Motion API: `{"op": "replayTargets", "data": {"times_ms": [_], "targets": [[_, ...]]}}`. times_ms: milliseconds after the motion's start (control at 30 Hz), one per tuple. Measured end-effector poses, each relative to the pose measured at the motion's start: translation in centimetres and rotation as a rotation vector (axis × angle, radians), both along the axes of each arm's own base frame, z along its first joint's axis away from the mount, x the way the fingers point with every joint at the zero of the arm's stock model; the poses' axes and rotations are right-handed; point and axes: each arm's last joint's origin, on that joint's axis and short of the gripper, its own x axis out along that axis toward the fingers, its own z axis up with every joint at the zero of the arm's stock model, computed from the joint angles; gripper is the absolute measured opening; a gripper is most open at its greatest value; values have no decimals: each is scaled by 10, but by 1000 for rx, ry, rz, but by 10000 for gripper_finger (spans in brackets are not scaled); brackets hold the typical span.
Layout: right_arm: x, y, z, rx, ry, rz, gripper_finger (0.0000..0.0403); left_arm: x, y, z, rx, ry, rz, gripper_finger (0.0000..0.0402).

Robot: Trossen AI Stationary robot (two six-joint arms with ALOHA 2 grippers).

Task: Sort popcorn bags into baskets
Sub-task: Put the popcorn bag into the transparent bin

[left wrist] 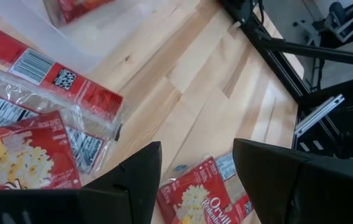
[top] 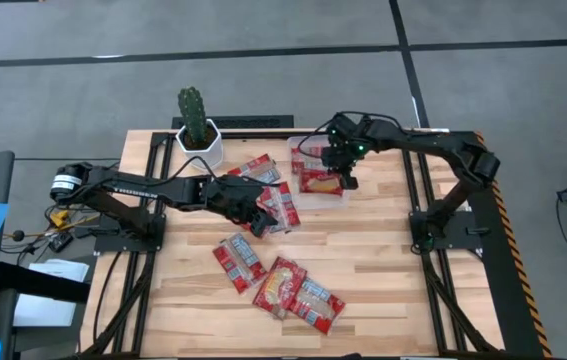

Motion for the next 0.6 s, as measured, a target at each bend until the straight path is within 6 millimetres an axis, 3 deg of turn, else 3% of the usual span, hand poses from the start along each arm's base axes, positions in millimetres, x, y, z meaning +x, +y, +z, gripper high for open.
{"op": "replayTargets", "data": {"times_ms": [167, 333, 433, 600], "targets": [[6, -1, -10, 18, 22, 20, 29, 0, 1, 0, 11, 2, 15, 189], [11, -1, -9, -15, 45, 15, 93, -2, 1, -3, 43, 33, 19, 189], [16, 0, 2, -67, 43, 10, 147, -6, 5, -9, 83, 110, 42, 189], [21, -3, 42, -105, -31, -62, 229, -13, 17, -18, 201, 209, 137, 189]]}}
